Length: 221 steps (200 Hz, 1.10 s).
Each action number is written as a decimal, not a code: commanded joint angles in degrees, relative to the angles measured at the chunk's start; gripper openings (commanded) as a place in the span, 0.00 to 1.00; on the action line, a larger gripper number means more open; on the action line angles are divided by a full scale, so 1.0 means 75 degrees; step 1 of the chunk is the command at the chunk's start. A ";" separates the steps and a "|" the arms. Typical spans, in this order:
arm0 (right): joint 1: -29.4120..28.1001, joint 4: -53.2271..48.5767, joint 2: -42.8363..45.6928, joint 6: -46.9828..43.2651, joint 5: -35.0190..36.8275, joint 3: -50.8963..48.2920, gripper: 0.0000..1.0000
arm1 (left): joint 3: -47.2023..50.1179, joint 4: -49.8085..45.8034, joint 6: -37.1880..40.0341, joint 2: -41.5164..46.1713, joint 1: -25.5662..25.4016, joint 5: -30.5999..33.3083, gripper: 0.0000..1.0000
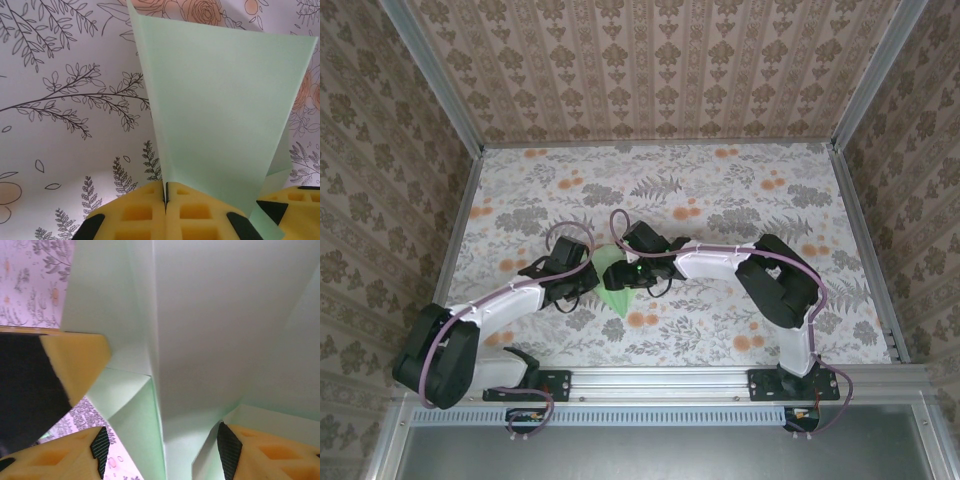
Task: Fold a paper plane with a square sheet of paper (pick it up from the middle)
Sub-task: Move the paper plane to the center of the table.
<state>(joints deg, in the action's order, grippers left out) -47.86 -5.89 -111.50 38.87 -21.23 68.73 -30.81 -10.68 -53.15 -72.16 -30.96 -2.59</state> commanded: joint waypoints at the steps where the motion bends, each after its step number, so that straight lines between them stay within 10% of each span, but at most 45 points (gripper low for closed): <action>1: -0.0026 0.0030 0.0097 0.0151 -0.0103 0.0005 0.62 | -0.0017 0.0075 -0.0045 -0.0044 0.0082 -0.0115 0.00; 221: -0.0143 0.0715 0.0394 0.0143 0.0046 -0.0631 0.77 | -0.0191 0.0556 0.0030 -0.0436 0.0094 -0.0753 0.00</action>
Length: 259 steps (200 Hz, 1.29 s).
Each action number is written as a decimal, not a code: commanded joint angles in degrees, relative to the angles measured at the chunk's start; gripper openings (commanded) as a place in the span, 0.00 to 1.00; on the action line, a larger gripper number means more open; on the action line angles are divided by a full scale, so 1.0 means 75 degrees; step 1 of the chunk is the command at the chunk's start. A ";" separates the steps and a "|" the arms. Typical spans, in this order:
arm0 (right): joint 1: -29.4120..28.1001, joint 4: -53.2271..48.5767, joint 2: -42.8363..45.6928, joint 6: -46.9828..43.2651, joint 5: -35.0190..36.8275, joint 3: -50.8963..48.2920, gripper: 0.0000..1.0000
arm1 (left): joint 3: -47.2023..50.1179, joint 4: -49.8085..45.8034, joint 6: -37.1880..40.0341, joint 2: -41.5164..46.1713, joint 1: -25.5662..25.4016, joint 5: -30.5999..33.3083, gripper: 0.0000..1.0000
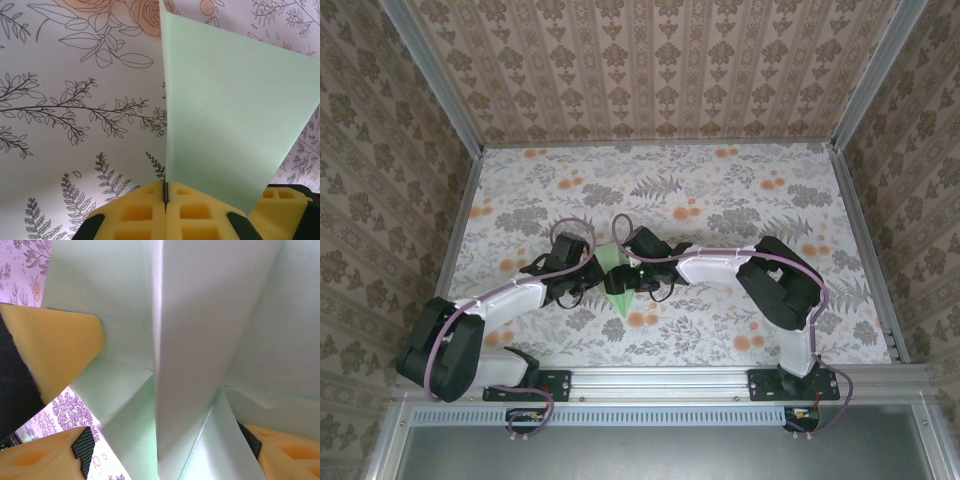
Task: Fold a paper plane with a square sheet of paper (pick it up from the middle)
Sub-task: Move the paper plane to the center of the table.
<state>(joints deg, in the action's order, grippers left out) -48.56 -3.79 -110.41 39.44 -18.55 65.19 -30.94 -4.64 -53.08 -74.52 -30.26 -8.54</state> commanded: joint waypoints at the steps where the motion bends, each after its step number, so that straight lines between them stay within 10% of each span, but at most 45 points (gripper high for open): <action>1: -0.0051 0.0435 0.0249 0.0070 -0.0314 -0.0160 0.77 | -0.0169 -0.0242 0.0022 -0.0126 -0.0004 0.0038 0.00; 81: -0.0058 -0.0130 0.0079 0.0073 0.0165 0.0049 0.63 | -0.0143 -0.0168 0.0012 0.0047 0.0036 -0.0087 0.04; 259: -0.0259 -0.1505 -0.0388 -0.0026 0.1192 0.0935 0.42 | -0.0386 -0.1660 0.0307 0.0513 0.0752 0.0466 0.66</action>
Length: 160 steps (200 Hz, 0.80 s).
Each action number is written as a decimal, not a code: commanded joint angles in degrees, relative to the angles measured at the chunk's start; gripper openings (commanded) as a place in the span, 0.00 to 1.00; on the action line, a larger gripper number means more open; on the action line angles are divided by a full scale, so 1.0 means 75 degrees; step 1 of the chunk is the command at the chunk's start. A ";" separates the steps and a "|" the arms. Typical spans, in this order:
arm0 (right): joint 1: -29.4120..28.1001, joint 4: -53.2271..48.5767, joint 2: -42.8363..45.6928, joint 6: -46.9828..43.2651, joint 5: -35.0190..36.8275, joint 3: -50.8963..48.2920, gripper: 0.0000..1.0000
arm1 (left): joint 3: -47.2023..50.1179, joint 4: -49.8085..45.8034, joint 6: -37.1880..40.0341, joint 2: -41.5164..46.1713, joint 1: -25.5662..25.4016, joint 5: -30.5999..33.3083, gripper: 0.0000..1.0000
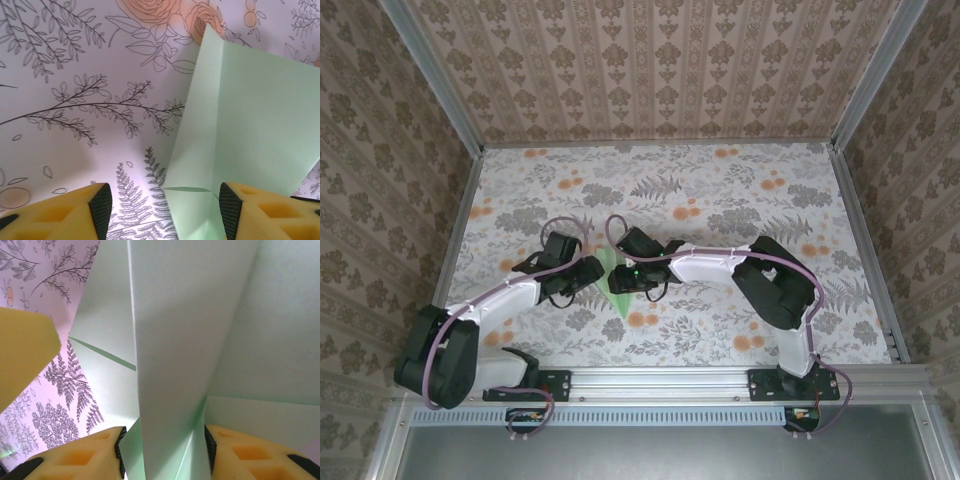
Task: Fold a paper plane with a square sheet of paper (pick it up from the middle)
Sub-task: Move the paper plane to the center of the table.
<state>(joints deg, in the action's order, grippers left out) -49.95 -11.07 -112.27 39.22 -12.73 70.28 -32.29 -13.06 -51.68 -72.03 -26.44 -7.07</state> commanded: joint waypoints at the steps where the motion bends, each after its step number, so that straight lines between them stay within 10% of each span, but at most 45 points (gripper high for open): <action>1: -0.0075 -0.0543 -0.0144 0.0006 0.0424 0.0259 0.42 | -0.0206 -0.0553 0.0125 0.0181 0.0249 0.0279 0.66; 84: -0.0104 -0.1097 -0.0155 0.0034 0.0842 0.0560 0.17 | -0.0264 -0.1079 0.0292 0.0402 0.0454 0.0577 1.00; 160: 0.0009 -0.2231 0.1384 -0.0908 0.2080 0.1056 0.10 | -0.0367 -0.1353 0.0470 0.0384 0.0589 0.0758 1.00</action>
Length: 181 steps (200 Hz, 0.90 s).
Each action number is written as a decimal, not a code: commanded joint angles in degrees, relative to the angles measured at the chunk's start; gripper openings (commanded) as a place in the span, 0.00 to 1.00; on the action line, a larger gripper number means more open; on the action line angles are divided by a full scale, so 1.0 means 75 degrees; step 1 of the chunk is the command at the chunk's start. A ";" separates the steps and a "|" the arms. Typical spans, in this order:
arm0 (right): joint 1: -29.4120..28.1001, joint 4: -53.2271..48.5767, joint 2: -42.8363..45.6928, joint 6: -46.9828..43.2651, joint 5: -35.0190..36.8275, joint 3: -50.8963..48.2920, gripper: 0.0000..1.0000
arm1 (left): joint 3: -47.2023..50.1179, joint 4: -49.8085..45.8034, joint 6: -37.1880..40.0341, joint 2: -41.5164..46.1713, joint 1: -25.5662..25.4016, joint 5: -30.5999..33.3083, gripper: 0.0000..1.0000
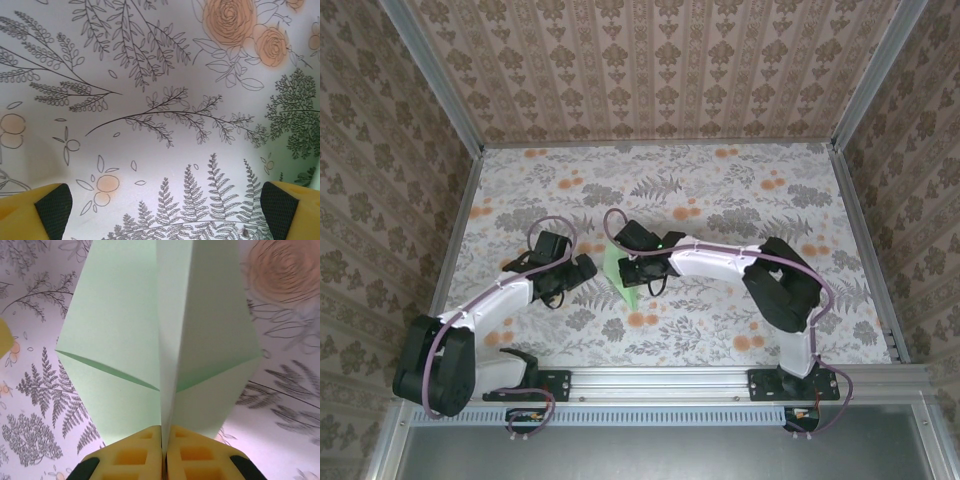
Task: Fold a paper plane with a square sheet of paper (pick it up from the middle)
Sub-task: Move the paper plane to the center of the table.
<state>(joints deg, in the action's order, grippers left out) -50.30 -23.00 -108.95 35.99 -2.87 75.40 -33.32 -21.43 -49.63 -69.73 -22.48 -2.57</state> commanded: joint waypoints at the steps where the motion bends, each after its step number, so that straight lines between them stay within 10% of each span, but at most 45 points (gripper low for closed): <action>1: 0.0065 -0.0655 0.0960 -0.0487 0.0774 0.0376 0.10 | -0.0231 -0.0237 0.0196 0.0077 0.0071 0.0162 1.00; 181: 0.2898 -0.1729 -0.1619 -0.1820 0.0374 0.2762 0.26 | -0.0928 -0.0208 0.0640 -0.0578 0.0118 0.0049 1.00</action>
<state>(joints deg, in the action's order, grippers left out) -28.58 -32.47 -119.39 22.63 1.69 92.68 -37.91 -21.52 -46.65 -72.86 -22.02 -2.35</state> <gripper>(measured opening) 0.230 0.999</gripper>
